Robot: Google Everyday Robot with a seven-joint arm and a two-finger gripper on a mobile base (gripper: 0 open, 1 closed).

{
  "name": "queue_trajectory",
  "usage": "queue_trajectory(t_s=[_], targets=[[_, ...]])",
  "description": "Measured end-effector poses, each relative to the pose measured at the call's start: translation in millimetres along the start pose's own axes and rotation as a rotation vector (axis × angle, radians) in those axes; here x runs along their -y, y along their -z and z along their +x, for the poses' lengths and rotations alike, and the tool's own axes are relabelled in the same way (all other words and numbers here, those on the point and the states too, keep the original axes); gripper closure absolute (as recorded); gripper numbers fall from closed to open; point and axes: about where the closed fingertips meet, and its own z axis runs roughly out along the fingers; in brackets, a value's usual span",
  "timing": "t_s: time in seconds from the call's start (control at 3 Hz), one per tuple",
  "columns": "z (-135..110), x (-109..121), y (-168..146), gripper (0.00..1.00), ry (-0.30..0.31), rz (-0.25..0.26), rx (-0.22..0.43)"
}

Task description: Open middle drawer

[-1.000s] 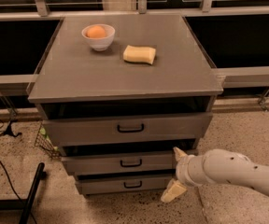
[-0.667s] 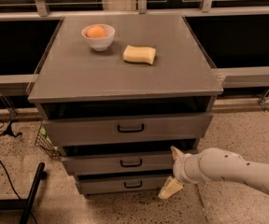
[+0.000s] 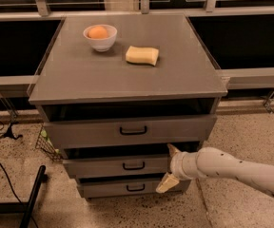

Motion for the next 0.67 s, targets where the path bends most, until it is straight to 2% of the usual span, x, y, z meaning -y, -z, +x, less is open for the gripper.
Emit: queue_trajectory(t_s=[0.33,0.67], targets=[[8,6,-11,0.00,0.008,-0.002,-0.004],[14,16,-36,0.00,0.031,-0.008,0.014]])
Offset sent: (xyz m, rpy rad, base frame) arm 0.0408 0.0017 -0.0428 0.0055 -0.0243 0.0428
